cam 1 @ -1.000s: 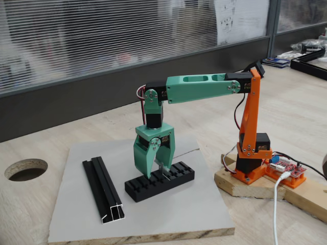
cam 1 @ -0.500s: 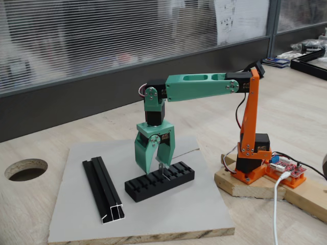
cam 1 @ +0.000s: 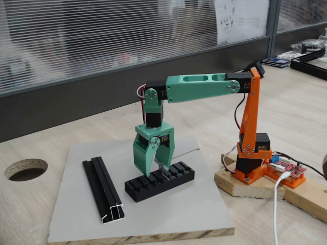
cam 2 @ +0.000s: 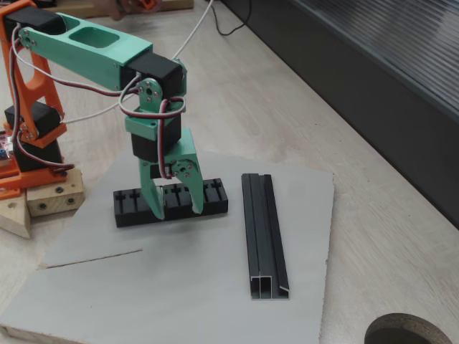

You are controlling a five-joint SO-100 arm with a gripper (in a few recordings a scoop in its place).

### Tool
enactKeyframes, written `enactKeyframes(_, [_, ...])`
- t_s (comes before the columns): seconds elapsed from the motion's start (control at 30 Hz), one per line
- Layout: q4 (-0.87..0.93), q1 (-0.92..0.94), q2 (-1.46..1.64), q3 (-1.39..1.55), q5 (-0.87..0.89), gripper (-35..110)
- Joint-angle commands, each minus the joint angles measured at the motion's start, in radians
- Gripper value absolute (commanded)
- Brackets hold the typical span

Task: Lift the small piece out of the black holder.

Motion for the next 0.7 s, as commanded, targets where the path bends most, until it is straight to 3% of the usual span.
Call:
enactKeyframes(0.0, [0.000,-0.012,0.037,-0.012,-0.044,43])
enactKeyframes(0.67, [-0.028,0.077,0.038,-0.014,-0.077,43])
